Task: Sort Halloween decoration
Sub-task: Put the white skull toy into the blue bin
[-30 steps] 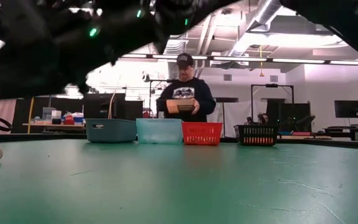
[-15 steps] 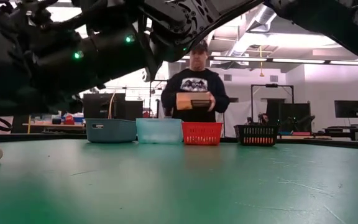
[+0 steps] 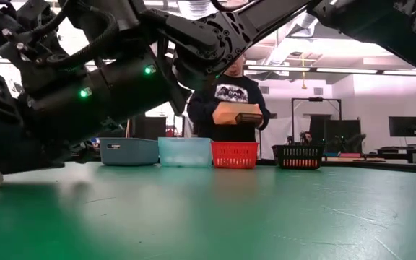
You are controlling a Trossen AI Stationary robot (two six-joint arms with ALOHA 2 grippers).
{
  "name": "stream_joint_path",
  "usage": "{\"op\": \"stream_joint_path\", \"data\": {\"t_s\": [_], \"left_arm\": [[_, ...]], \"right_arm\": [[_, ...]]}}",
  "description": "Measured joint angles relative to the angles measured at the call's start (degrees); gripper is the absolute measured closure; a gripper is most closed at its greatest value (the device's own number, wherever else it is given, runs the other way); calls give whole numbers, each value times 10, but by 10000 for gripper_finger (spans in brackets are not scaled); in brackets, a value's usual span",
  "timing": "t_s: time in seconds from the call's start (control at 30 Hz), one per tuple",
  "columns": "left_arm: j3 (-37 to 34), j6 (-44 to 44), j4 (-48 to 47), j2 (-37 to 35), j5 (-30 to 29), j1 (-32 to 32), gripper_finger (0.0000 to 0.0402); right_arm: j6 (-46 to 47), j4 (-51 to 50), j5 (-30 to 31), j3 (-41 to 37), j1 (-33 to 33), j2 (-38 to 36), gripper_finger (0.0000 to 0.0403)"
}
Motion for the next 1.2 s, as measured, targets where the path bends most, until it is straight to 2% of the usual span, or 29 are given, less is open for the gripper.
{"op": "stream_joint_path", "data": {"t_s": [0.17,0.33,0.67,1.2], "left_arm": [[0,-79,0,0,41,0,401],[0,-67,0,0,65,0,401],[0,-49,0,0,65,0,401],[0,-49,1,0,64,0,401]], "right_arm": [[15,-4,6,0,-1,0,171],[40,-6,7,0,-2,0,171],[60,4,8,0,-2,0,171],[-5,51,-3,2,-12,-1,171]]}}
